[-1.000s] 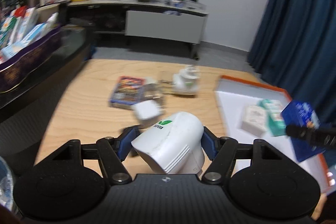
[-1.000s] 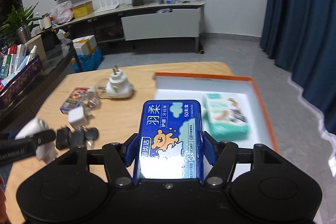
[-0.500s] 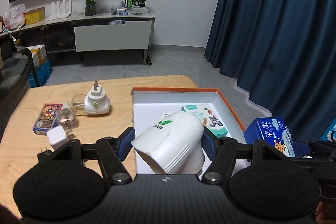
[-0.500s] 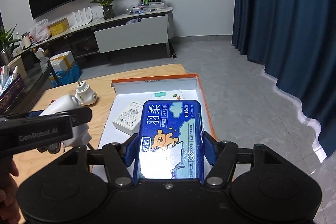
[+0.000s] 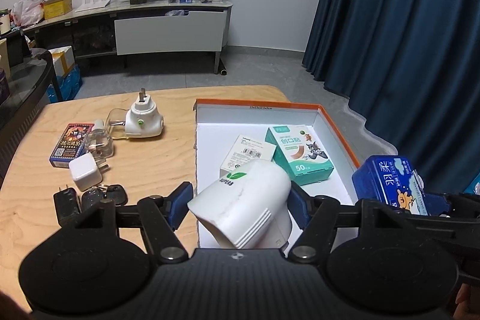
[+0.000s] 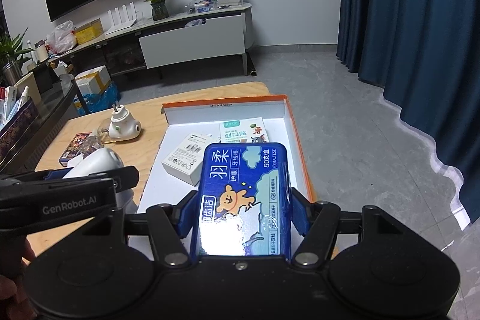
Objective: Organize rigid objects
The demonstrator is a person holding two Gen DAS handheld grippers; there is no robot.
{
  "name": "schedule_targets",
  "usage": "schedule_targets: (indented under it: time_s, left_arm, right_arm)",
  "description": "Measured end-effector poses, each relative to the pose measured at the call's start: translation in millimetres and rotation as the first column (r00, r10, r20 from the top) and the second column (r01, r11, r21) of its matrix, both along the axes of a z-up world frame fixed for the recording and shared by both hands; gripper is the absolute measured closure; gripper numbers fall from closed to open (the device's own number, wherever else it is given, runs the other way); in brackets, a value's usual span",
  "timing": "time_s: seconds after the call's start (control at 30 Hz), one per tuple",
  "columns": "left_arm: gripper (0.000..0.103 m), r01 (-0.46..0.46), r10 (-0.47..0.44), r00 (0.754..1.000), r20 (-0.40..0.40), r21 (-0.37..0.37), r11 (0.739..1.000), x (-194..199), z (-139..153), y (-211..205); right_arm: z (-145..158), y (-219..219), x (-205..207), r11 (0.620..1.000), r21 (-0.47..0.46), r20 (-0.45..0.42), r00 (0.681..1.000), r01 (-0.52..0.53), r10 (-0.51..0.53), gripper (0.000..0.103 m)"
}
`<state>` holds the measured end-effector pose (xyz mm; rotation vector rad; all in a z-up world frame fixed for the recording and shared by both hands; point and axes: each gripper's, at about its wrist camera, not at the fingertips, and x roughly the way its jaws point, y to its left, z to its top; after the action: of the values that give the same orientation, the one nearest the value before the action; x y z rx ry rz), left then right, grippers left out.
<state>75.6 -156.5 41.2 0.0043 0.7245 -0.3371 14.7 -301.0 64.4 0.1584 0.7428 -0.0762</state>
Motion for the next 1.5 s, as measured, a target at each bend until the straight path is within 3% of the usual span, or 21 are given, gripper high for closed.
schedule_targets:
  time_s: [1.5]
  left_arm:
    - [0.035, -0.021, 0.021, 1.0, -0.002, 0.001, 1.0, -3.9, 1.3, 1.1]
  right_arm:
    - [-1.0, 5.7, -1.0, 1.0, -0.011, -0.01, 1.0, -0.023, 0.023, 0.028]
